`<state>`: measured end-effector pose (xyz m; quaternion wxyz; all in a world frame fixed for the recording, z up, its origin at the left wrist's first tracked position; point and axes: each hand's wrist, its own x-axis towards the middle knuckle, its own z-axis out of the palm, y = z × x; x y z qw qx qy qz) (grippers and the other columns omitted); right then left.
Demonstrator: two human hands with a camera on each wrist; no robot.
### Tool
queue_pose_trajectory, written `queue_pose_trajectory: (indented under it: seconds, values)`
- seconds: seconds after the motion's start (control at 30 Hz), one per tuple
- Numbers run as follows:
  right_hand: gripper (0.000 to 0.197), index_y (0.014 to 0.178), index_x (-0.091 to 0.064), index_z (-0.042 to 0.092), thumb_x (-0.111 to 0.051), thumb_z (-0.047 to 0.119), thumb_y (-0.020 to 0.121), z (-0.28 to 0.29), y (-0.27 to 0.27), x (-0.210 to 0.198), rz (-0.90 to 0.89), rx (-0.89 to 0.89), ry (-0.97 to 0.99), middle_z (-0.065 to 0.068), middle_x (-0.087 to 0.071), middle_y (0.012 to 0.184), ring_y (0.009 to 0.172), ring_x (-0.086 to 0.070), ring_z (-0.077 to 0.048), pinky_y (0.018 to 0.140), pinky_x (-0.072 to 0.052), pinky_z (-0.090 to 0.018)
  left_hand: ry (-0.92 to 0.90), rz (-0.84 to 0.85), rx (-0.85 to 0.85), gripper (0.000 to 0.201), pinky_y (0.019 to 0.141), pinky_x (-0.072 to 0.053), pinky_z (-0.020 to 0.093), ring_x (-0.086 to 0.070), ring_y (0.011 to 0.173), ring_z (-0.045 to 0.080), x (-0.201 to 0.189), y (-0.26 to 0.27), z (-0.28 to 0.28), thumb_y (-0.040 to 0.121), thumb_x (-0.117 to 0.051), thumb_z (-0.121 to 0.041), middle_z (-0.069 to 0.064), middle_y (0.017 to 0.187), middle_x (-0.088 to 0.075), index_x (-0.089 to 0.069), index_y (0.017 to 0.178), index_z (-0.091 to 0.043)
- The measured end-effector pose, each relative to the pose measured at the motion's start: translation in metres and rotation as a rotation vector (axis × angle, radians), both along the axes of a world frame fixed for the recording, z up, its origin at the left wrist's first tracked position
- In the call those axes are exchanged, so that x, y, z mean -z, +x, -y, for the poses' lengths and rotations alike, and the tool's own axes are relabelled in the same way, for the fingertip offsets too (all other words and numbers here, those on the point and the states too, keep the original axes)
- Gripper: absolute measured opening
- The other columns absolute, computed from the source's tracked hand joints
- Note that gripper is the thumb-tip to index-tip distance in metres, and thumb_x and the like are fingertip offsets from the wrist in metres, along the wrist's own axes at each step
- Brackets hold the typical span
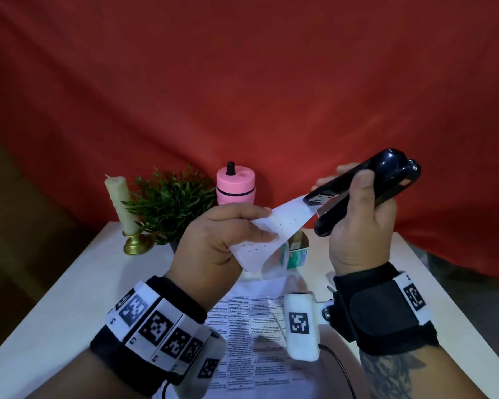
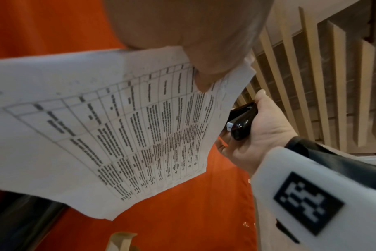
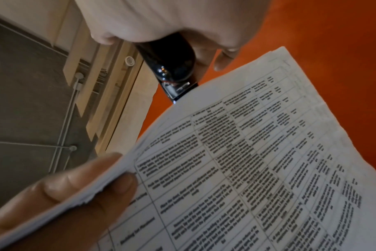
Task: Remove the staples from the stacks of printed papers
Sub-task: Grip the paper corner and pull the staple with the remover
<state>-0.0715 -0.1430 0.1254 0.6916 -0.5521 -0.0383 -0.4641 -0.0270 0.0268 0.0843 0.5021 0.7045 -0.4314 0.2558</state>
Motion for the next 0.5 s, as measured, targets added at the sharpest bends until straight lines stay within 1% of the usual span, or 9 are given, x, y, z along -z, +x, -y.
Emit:
queue_pose_trajectory:
  seconds: [0.07, 0.13, 0.2, 0.23, 0.27, 0.33, 0.37, 0.43, 0.5]
  values:
    - [0.055, 0.09, -0.062, 0.02, -0.063, 0.072, 0.071, -0.0012, 0.0001, 0.0013, -0.015, 0.005, -0.028, 0.001, -0.069, 0.072, 0.068, -0.066, -0.02, 0.064, -0.054, -0.033, 0.005, 0.012, -0.004, 0.044, 0.089, -0.05, 0.019, -0.063, 0.105, 0.007, -0.0007, -0.0005, -0.0004, 0.061, -0.07, 0.028, -0.006, 0.111, -0.065, -0.078, 0.085, -0.009]
    - [0.054, 0.09, -0.062, 0.021, -0.063, 0.072, 0.072, -0.003, -0.0001, 0.0018, -0.014, -0.006, -0.039, 0.0, -0.069, 0.074, 0.068, -0.064, -0.022, 0.064, -0.053, -0.034, 0.022, 0.016, 0.001, 0.044, 0.089, -0.052, 0.021, -0.064, 0.104, 0.009, -0.0008, -0.001, -0.0015, 0.062, -0.065, 0.028, -0.002, 0.11, -0.066, -0.077, 0.084, -0.008]
    - [0.047, 0.089, -0.061, 0.02, -0.062, 0.065, 0.078, -0.0048, 0.0002, 0.0023, -0.028, 0.0, -0.057, -0.001, -0.068, 0.073, 0.065, -0.063, -0.023, 0.059, -0.051, -0.033, 0.033, 0.015, 0.011, 0.042, 0.089, -0.054, 0.027, -0.064, 0.104, 0.011, -0.0013, -0.0017, -0.0016, 0.063, -0.063, 0.026, 0.001, 0.11, -0.067, -0.077, 0.083, -0.007]
    - [0.04, 0.089, -0.061, 0.02, -0.06, 0.059, 0.081, -0.0055, 0.0, 0.0024, -0.031, -0.004, -0.058, 0.0, -0.068, 0.072, 0.062, -0.062, -0.023, 0.057, -0.05, -0.032, 0.029, 0.014, 0.012, 0.041, 0.089, -0.053, 0.027, -0.064, 0.104, 0.01, -0.0016, -0.002, -0.0017, 0.063, -0.062, 0.025, -0.001, 0.109, -0.067, -0.077, 0.083, -0.007]
    - [0.037, 0.088, -0.061, 0.019, -0.059, 0.056, 0.081, -0.0056, -0.0004, 0.0025, -0.03, -0.009, -0.054, 0.0, -0.068, 0.071, 0.061, -0.061, -0.021, 0.055, -0.05, -0.03, 0.025, 0.011, 0.01, 0.04, 0.09, -0.052, 0.024, -0.063, 0.104, 0.008, -0.0022, -0.0023, -0.0017, 0.064, -0.062, 0.024, -0.004, 0.11, -0.065, -0.077, 0.083, -0.008]
    - [0.041, 0.089, -0.062, 0.019, -0.062, 0.059, 0.08, -0.006, -0.0004, 0.0026, -0.024, -0.019, -0.048, 0.001, -0.068, 0.07, 0.059, -0.06, -0.017, 0.052, -0.05, -0.027, 0.023, 0.01, 0.005, 0.041, 0.09, -0.05, 0.019, -0.063, 0.104, 0.006, -0.0032, -0.0032, -0.0017, 0.063, -0.059, 0.023, -0.008, 0.11, -0.064, -0.077, 0.083, -0.009]
    - [0.042, 0.089, -0.062, 0.02, -0.062, 0.06, 0.08, -0.0059, -0.0001, 0.0028, -0.027, -0.021, -0.048, 0.002, -0.068, 0.07, 0.058, -0.06, -0.016, 0.051, -0.05, -0.026, 0.025, 0.006, 0.005, 0.042, 0.09, -0.051, 0.021, -0.063, 0.104, 0.006, -0.0031, -0.0034, -0.0017, 0.063, -0.058, 0.023, -0.007, 0.109, -0.065, -0.077, 0.083, -0.009]
    - [0.037, 0.089, -0.062, 0.021, -0.06, 0.057, 0.08, -0.0057, -0.0002, 0.0029, -0.032, -0.023, -0.043, 0.003, -0.068, 0.069, 0.056, -0.06, -0.014, 0.05, -0.05, -0.026, 0.026, -0.01, 0.006, 0.044, 0.089, -0.054, 0.027, -0.064, 0.103, 0.008, -0.002, -0.0027, -0.0018, 0.062, -0.06, 0.026, -0.003, 0.107, -0.067, -0.077, 0.084, -0.009]
    - [0.033, 0.088, -0.062, 0.022, -0.058, 0.054, 0.08, -0.0052, 0.0004, 0.003, -0.036, -0.015, -0.043, 0.002, -0.068, 0.069, 0.059, -0.061, -0.015, 0.052, -0.05, -0.027, 0.016, -0.025, 0.02, 0.044, 0.088, -0.054, 0.028, -0.064, 0.103, 0.008, -0.0019, -0.0019, -0.0016, 0.063, -0.062, 0.028, -0.003, 0.107, -0.067, -0.077, 0.084, -0.009]
